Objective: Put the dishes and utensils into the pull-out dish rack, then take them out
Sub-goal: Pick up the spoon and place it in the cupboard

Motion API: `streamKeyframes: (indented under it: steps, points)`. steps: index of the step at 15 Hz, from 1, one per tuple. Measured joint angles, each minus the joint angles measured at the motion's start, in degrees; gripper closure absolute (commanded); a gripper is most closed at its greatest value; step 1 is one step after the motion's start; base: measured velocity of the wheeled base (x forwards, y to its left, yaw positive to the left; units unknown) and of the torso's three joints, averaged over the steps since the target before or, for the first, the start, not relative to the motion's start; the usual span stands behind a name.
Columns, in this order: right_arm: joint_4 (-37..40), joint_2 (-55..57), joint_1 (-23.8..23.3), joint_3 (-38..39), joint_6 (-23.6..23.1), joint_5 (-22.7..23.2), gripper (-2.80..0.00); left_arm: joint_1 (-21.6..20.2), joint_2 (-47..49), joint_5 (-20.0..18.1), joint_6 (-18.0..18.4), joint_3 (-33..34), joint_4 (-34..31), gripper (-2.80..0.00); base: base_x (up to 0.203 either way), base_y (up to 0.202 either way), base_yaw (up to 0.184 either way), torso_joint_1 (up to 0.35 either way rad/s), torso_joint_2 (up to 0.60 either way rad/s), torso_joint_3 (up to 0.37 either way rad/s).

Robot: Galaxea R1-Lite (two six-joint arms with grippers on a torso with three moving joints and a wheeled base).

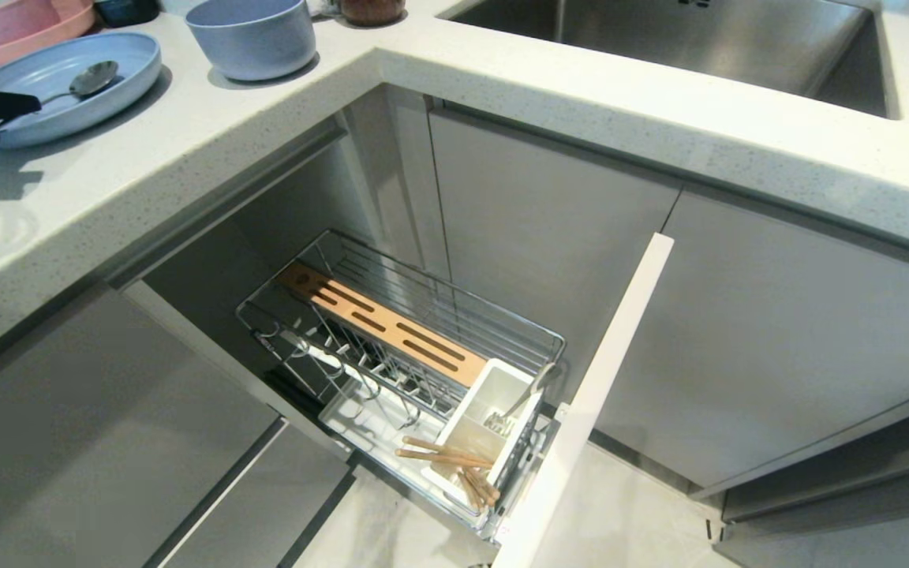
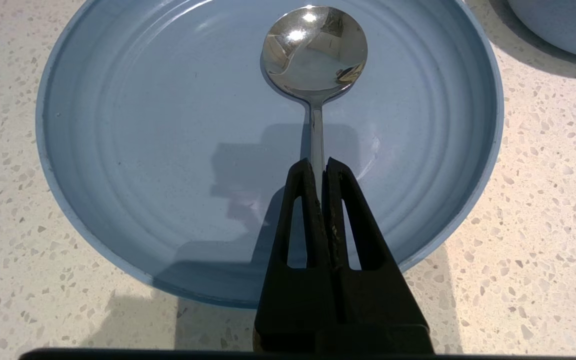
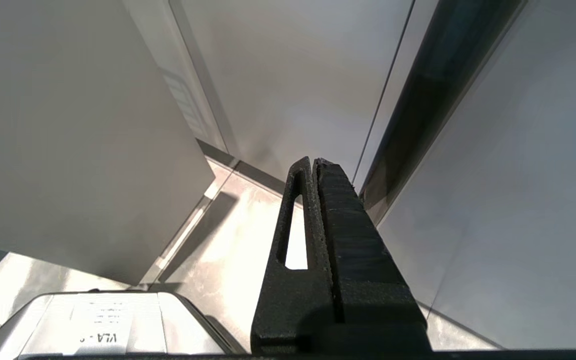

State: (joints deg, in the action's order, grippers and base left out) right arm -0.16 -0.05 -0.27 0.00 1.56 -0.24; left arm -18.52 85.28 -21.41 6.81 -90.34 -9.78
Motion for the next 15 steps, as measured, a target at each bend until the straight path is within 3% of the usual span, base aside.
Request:
streamKeyframes:
  steps: [3, 6, 8, 11, 15]
  points:
    - [0.0, 0.0, 0.0, 0.0, 0.0, 0.0, 0.00, -0.1, -0.7, 0.0, -2.8, -0.5, -0.1, 0.00, 0.000, 0.000, 0.000, 0.000, 0.00, 0.000]
    - [0.0, 0.0, 0.0, 0.0, 0.0, 0.0, 0.00, 0.1, -2.4, 1.1, -11.0, -1.9, 1.0, 0.00, 0.000, 0.000, 0.000, 0.000, 0.00, 0.000]
    - [0.0, 0.0, 0.0, 0.0, 0.0, 0.0, 0.00, 2.1, -3.8, 4.1, -16.8, -3.1, 1.1, 0.00, 0.000, 0.000, 0.000, 0.000, 0.00, 0.000]
    - [0.0, 0.0, 0.0, 0.0, 0.0, 0.0, 0.00, 7.0, -5.6, 9.3, -22.8, -3.7, 0.9, 0.00, 0.000, 0.000, 0.000, 0.000, 0.00, 0.000]
    - [0.0, 0.0, 0.0, 0.0, 0.0, 0.0, 0.00, 19.9, -7.5, 15.9, -26.5, -2.8, -3.9, 0.00, 0.000, 0.000, 0.000, 0.000, 0.00, 0.000]
